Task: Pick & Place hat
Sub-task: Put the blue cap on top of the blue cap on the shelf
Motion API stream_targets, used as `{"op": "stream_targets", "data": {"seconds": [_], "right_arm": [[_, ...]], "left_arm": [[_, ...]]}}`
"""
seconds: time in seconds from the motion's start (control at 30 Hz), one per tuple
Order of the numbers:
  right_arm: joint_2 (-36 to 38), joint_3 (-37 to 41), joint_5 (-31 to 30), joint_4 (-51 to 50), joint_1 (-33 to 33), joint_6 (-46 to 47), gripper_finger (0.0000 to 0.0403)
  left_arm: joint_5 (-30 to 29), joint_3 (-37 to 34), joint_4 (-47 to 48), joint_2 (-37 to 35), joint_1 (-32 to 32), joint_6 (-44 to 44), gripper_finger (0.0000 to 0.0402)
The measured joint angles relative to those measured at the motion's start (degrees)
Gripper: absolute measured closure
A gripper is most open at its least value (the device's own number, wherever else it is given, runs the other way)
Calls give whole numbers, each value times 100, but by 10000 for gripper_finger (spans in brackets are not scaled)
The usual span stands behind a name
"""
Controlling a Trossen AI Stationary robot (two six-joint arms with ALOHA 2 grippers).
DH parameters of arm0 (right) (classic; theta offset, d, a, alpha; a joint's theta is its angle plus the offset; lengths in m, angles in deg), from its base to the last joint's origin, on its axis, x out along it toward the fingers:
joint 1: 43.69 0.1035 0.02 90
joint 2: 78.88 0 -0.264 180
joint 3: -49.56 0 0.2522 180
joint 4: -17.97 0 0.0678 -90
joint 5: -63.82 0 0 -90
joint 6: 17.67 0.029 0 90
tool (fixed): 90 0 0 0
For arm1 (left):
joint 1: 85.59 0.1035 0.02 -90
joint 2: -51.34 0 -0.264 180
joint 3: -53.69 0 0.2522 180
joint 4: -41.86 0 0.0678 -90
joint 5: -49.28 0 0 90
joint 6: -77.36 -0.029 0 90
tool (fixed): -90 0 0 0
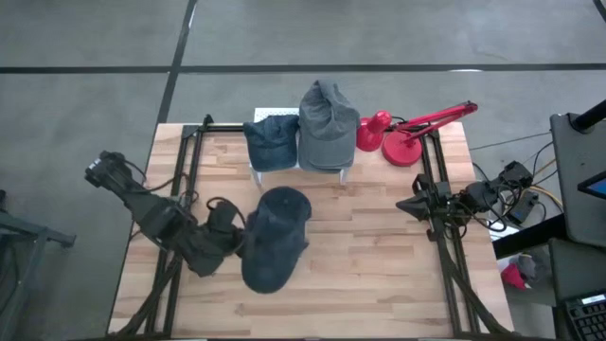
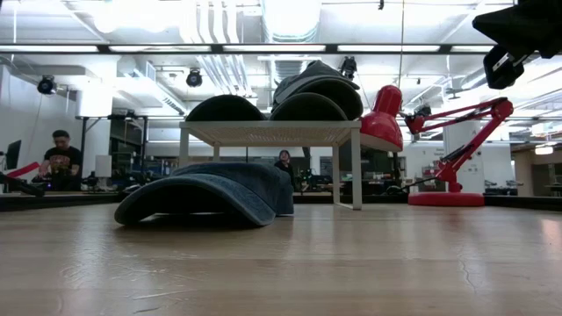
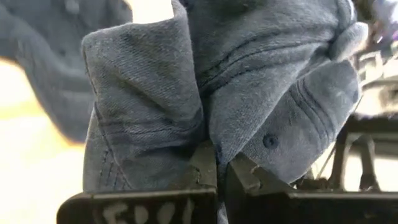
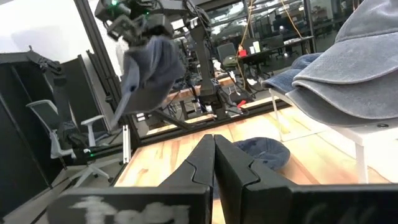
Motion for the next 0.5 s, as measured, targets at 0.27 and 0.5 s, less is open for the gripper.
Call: {"op": "stream_targets", "data": {"seconds": [0.27, 0.5], "right_arm": [[0, 2, 0, 2, 0, 0, 394], [0, 2, 0, 4, 0, 2, 394]], "left_arm": [[-870, 660, 422, -305, 470, -497, 401], [-1041, 904, 433, -691, 1442, -1432, 401]]}}
